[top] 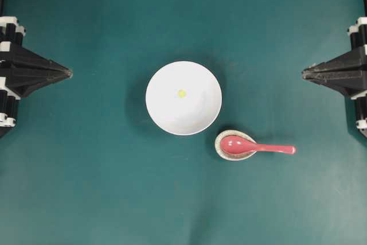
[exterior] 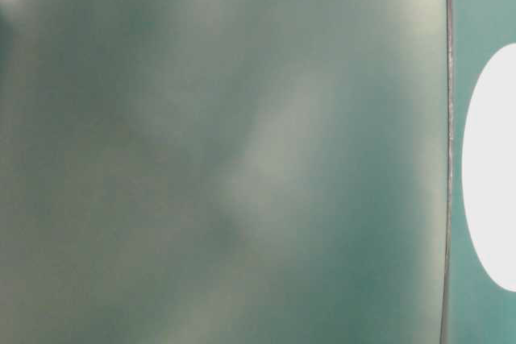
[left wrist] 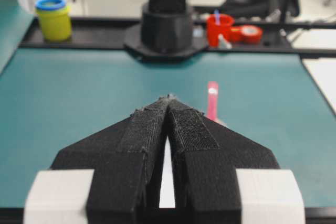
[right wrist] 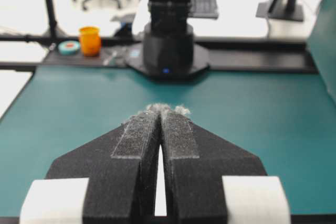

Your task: Scoop the yellow hexagonal prism block from the bowl with a spoon using the right arm.

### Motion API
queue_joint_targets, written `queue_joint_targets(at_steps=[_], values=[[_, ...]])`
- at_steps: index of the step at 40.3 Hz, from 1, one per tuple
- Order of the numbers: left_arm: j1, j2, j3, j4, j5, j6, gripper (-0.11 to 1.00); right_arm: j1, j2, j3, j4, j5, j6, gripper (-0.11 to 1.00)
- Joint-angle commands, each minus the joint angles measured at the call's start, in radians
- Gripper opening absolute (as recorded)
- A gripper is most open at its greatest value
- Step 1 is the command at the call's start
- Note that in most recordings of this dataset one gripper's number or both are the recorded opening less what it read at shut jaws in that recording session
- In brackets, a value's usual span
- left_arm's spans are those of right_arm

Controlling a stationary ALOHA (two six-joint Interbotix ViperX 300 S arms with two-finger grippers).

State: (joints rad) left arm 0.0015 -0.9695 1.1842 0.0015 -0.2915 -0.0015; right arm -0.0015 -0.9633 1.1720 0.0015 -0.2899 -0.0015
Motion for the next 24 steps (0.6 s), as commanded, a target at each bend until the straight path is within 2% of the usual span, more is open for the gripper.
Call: queue_joint_targets(at_steps=[1, 2, 3, 11, 24], values=[[0.005, 0.003, -0.028, 0.006, 0.037, -0.005, -0.01, -0.005, 0.012, -0.017, 0.002, -0.005, 0.005, -0.02], [0.005, -0.002, -0.032, 0.006, 0.072, -0.006, -0.01, -0.005, 0.018, -0.021, 0.002, 0.003, 0.005, -0.02], [0.005, -0.003, -0.032, 0.006, 0.078, -0.006, 0.05, -0.005, 0.02, -0.021, 0.002, 0.003, 0.005, -0.01], [0.005, -0.006, -0.034, 0.006, 0.087, -0.006, 0.04, -0.005, 0.023, -0.021, 0.003, 0.003, 0.006, 0.05], [0.005, -0.006, -0.034, 0.008, 0.091, -0.006, 0.04, -0.005, 0.025, -0.02, 0.003, 0.014, 0.006, 0.38]])
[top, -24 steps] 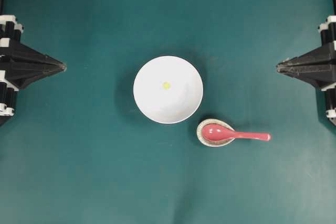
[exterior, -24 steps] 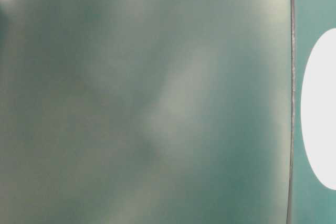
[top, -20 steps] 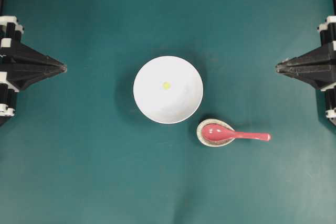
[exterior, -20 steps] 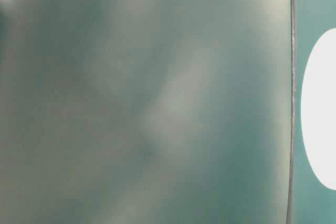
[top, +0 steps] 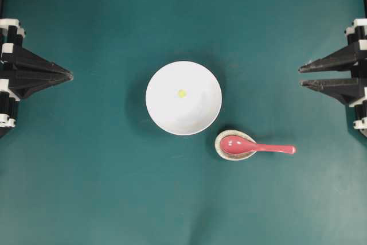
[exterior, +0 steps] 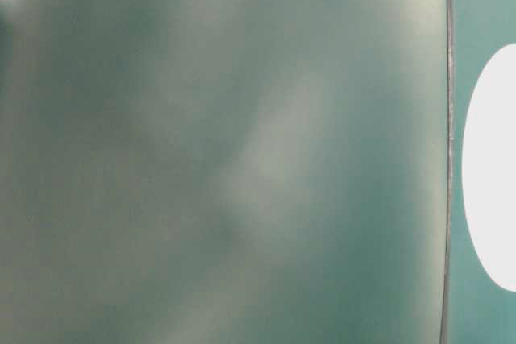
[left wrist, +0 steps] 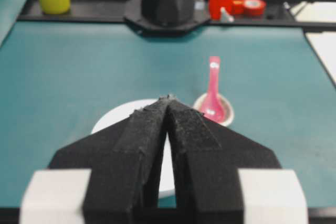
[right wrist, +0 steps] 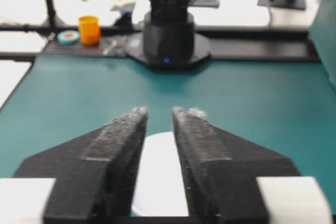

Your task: Scoop the yellow hexagonal prism block from the bowl with a spoon using the right arm.

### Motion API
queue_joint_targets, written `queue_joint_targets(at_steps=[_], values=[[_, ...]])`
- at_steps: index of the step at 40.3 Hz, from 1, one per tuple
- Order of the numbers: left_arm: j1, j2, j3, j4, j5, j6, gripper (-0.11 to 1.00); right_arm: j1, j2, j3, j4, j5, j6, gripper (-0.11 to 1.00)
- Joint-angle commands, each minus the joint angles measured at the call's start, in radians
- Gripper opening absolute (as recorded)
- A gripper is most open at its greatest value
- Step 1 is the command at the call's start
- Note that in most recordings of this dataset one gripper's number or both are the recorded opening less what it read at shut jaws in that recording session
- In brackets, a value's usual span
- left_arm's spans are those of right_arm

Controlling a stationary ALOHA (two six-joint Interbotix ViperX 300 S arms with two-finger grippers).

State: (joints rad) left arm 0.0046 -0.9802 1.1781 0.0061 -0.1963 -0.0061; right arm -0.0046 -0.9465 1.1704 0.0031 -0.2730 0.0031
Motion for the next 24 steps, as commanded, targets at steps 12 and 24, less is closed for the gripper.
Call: queue_joint_targets(at_steps=[12, 24], values=[[0.002, 0.005, -0.028, 0.003, 0.005, -0.002, 0.04, 0.0, 0.032, -0.014, 0.017, -0.014, 0.028, 0.52], [0.0, 0.005, -0.028, 0.003, 0.012, -0.002, 0.04, 0.025, 0.141, 0.014, 0.018, -0.094, 0.043, 0.55]])
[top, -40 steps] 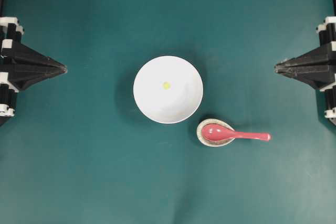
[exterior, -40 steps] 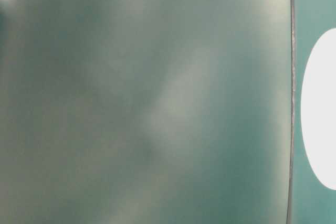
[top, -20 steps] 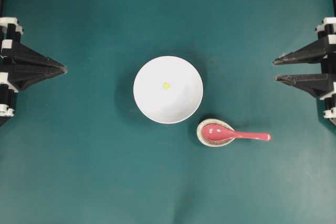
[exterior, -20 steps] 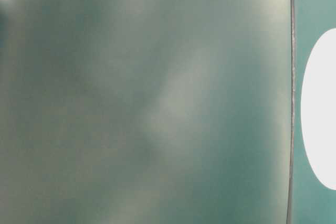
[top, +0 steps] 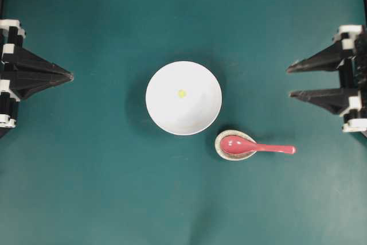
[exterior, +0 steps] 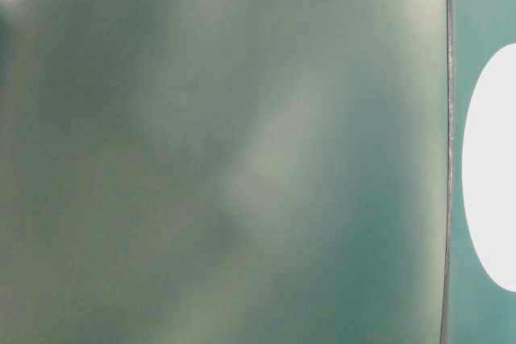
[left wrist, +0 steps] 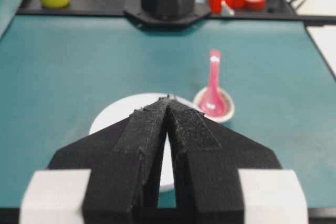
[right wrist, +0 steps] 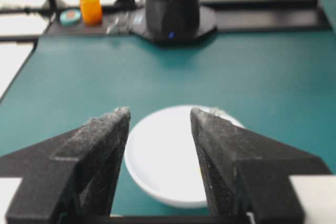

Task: Scoop the yellow hexagonal prism block from the bowl with a spoon using the right arm.
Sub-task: 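Move the right gripper left toward the pink spoon handle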

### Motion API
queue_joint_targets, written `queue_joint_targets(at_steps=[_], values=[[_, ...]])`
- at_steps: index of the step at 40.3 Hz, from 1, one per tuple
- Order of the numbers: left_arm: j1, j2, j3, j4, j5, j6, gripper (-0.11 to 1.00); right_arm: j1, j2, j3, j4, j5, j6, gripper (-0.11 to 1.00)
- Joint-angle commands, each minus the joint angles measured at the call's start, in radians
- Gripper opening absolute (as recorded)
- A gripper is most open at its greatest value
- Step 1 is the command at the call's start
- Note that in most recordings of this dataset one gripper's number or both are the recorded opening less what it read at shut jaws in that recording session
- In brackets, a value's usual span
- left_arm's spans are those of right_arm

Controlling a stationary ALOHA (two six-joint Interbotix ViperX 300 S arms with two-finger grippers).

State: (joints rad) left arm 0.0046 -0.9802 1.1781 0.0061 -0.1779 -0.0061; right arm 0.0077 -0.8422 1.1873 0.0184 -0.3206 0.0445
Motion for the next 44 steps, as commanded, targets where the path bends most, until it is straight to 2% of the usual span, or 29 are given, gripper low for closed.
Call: queue_joint_targets(at_steps=[1, 13, 22, 34, 44], values=[[0.002, 0.005, -0.028, 0.003, -0.005, -0.002, 0.04, 0.015, 0.048, 0.002, 0.003, -0.061, 0.002, 0.55], [0.002, 0.005, -0.026, 0.003, -0.006, -0.002, 0.04, 0.066, 0.247, 0.078, 0.006, -0.318, 0.002, 0.55], [0.002, 0.006, -0.026, 0.003, -0.011, -0.002, 0.04, 0.117, 0.414, 0.123, 0.06, -0.517, 0.002, 0.55], [0.002, 0.014, -0.025, 0.003, -0.011, 0.0, 0.04, 0.216, 0.603, 0.155, 0.173, -0.71, 0.002, 0.54], [0.002, 0.014, -0.025, 0.003, -0.012, 0.0, 0.04, 0.344, 0.742, 0.147, 0.311, -0.805, 0.002, 0.54]])
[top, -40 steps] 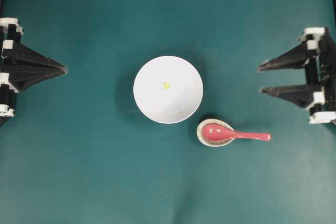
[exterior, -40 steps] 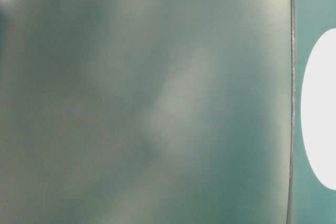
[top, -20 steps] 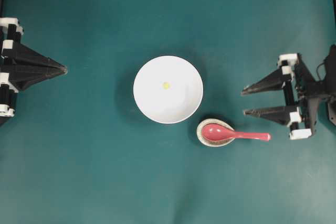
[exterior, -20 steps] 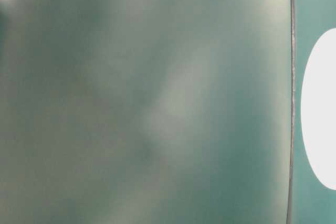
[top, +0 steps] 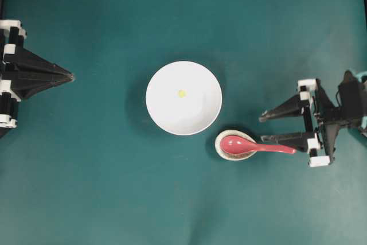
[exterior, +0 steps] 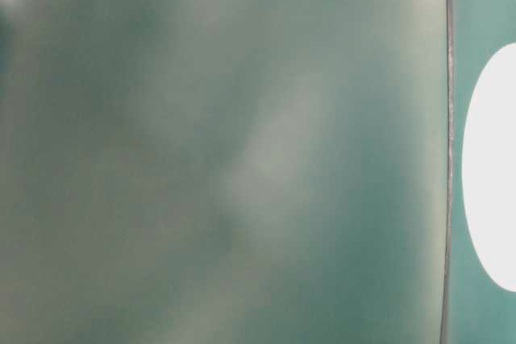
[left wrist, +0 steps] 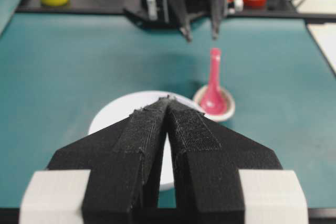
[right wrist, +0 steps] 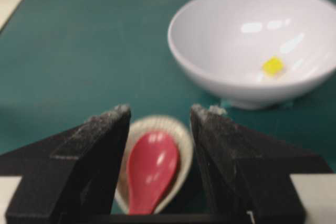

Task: Scoop the yellow hexagonal prism block from the bowl with a spoon using the right arm.
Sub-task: 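Move the right gripper left toward the pink spoon handle, then close the right gripper on the pink spoon handle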

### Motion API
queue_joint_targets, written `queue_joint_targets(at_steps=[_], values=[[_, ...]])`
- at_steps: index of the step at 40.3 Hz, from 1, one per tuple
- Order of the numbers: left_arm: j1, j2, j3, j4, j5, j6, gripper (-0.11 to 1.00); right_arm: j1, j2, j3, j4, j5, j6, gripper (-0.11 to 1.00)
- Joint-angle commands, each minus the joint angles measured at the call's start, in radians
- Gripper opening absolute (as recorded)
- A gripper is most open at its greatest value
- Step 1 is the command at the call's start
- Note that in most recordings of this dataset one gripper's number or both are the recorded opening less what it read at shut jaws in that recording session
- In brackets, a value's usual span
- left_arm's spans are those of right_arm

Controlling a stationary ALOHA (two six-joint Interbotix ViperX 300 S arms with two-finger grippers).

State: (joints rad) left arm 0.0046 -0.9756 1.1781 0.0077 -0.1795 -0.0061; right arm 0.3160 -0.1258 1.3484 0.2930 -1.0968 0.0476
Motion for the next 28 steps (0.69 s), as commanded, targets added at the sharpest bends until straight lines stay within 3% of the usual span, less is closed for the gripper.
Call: queue_joint_targets(at_steps=[1, 15, 28], values=[[0.002, 0.009, -0.025, 0.002, -0.011, 0.0, 0.04, 0.052, 0.04, -0.015, 0.058, -0.038, -0.002, 0.54], [0.002, 0.009, -0.025, 0.003, -0.012, 0.0, 0.04, 0.23, 0.158, -0.034, 0.275, -0.086, -0.002, 0.54], [0.002, 0.009, -0.025, 0.003, -0.012, 0.0, 0.04, 0.299, 0.225, -0.041, 0.365, -0.087, -0.002, 0.54]])
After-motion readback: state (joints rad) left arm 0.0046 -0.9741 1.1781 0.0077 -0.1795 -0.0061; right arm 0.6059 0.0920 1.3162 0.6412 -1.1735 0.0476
